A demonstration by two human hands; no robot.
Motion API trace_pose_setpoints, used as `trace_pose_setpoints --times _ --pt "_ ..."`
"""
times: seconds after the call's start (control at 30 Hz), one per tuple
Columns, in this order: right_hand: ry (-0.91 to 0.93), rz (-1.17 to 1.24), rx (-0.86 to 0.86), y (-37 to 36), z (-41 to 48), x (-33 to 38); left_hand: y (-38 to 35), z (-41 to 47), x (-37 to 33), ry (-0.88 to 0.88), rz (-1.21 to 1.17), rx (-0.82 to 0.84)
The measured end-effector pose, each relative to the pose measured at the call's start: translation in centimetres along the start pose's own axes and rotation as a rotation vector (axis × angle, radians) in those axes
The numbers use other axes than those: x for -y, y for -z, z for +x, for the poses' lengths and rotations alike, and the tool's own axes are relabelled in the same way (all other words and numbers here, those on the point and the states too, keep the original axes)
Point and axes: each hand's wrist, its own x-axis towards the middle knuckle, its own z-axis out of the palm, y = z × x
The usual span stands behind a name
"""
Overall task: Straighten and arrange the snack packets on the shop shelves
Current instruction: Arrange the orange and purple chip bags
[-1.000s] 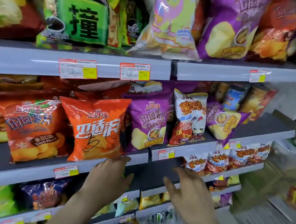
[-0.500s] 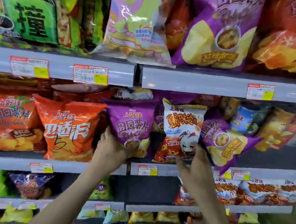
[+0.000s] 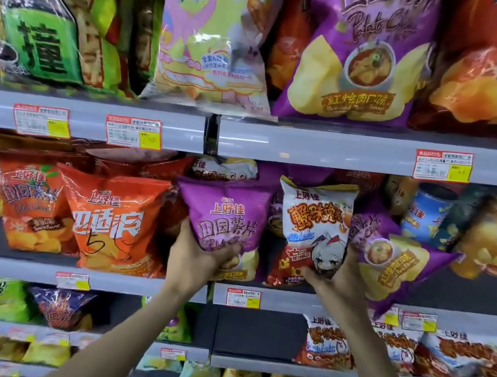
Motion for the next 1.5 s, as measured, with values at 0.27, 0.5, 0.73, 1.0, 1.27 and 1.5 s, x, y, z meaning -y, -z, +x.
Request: trace_pose_setpoints --times 0.27,0.5,0.73,1.0,1.27,1.5 --pt "0.047 0.059 -0.025 -0.3 0.6 -1.6 0.5 -5.4 1.4 -0.158 -0.11 -0.145" --pt "0.098 0.067 -0.048 -4.3 -0.6 -1.5 5.2 -8.2 3.7 -0.172 -0.119 -0.255" --pt "0.246 0.075 0.124 -10.8 -1.7 1.6 8.2 -9.0 4.3 -0.154 -0.11 -0.177" --pt "0.343 -0.024 0.299 -12.9 -1.3 4.3 8.7 -9.5 3.8 -0.128 -0.043 -0.134" --pt "0.334 0.136 0.195 -7.0 -3.4 1.5 5.0 -8.2 1.0 -0.108 -0.096 0.007" --pt "0.277 0.271 0.077 -2.8 -7.6 -0.6 -1.8 -5.7 -3.7 -0.216 -0.112 0.062"
